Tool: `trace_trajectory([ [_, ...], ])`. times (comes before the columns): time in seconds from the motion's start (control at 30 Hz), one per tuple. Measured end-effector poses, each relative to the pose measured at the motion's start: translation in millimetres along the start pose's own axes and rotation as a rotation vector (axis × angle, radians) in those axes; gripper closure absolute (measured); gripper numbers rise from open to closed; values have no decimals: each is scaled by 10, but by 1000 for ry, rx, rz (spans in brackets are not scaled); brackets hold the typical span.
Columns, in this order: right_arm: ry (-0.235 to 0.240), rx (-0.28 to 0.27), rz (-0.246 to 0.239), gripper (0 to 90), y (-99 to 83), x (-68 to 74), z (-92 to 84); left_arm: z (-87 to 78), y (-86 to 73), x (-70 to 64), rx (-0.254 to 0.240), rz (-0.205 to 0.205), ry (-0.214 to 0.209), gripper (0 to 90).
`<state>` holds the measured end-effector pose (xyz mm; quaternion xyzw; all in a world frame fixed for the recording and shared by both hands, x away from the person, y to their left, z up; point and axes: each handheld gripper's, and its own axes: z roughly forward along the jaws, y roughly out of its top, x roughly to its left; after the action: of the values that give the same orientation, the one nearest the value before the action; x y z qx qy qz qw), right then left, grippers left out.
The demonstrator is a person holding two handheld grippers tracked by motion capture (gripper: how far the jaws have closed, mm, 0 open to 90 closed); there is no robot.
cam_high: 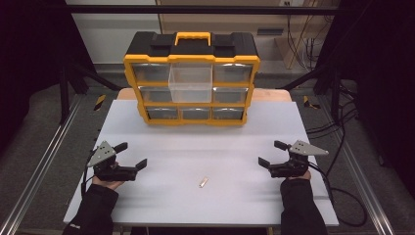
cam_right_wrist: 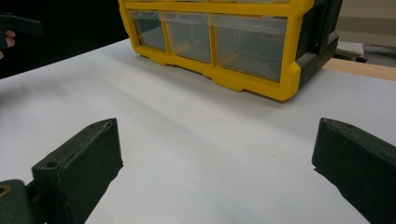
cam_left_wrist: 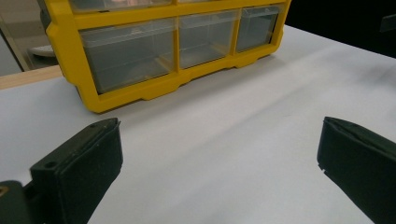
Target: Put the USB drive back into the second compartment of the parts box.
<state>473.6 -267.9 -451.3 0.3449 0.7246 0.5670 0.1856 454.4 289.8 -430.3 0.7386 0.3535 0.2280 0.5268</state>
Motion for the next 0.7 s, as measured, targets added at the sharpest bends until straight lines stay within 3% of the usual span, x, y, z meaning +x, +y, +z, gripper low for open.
trace_trajectory([
  [0.7, -5, 7, -7, 19, 0, 0, -3, 106, 84, -200, 26, -1, -12, 1],
])
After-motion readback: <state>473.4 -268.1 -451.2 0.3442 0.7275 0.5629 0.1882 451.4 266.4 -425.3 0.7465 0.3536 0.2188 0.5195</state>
